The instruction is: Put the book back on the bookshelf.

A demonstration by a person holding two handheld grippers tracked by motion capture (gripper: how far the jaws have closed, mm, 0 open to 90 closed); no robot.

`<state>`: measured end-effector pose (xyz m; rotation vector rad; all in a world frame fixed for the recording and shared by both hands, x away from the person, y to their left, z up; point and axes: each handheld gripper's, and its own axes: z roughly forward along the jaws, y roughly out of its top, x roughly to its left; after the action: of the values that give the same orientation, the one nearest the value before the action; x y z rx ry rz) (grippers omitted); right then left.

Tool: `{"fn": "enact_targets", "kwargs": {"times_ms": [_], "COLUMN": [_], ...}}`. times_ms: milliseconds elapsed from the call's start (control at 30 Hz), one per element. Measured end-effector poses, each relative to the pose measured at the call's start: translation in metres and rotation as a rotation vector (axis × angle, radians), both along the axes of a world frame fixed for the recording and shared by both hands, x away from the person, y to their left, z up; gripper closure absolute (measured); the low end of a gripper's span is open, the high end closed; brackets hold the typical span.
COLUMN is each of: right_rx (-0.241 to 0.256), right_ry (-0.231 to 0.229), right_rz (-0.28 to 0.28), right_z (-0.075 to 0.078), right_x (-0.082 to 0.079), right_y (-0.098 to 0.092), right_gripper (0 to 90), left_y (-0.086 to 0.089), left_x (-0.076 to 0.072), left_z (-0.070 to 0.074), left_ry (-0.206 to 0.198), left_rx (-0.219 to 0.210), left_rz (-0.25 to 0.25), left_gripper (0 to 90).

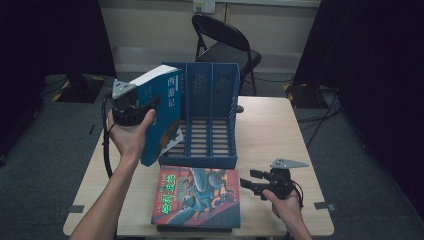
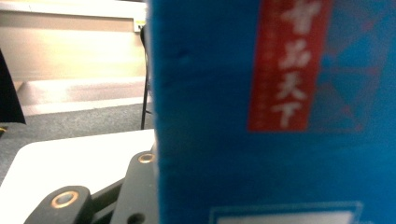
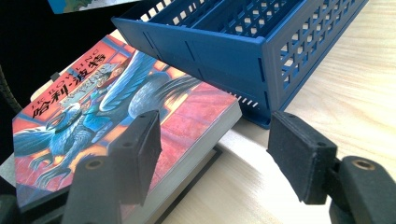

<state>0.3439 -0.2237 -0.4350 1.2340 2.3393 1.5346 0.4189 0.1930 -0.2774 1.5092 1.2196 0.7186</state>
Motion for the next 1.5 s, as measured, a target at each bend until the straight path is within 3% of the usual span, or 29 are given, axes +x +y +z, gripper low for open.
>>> {"fn": "enact_targets", "kwargs": {"times_ms": [400,600,733,867,1100,1167,1333,1500], "right_rx": [-0.01,-0.015,-0.017,-0.019,-0.02,-0.024,-0.02,-0.02], "right_ry": [0.007,0.007,0.009,0.009,0.016,0.016,0.013,0.017], "right_rz": [0.01,0.021,0.025,0.028,0.025,0.03,0.034,0.035], "right_z": [-0.001,-0.002,-0.002,-0.003,-0.004,-0.005,-0.005,-0.006], "right_x": [0.002,0.001,0.001,0.001,0.002,0.001,0.0,0.001], "right_y": [0.004,0.003,0.002,0.002,0.001,0.003,0.002,0.001], "right_gripper": [34.7,34.8,35.0,35.1,35.3,35.3,35.3,35.3], "left_y": [-0.016,-0.021,-0.026,-0.026,-0.033,-0.035,-0.04,-0.04], "left_x": [0.019,0.028,0.036,0.04,0.044,0.048,0.051,0.05], "left_z": [-0.003,-0.011,-0.013,-0.014,-0.019,-0.023,-0.028,-0.04], "left_ry": [0.002,-0.016,-0.013,-0.011,-0.032,-0.009,-0.021,-0.032], "left_rx": [-0.002,-0.035,-0.009,-0.035,-0.009,-0.016,0.031,0.014], "left_rz": [0.051,0.061,0.076,0.088,0.117,0.108,0.097,0.101], "left_gripper": [61.4,61.3,61.3,61.3,61.3,61.3,61.3,61.3]}}
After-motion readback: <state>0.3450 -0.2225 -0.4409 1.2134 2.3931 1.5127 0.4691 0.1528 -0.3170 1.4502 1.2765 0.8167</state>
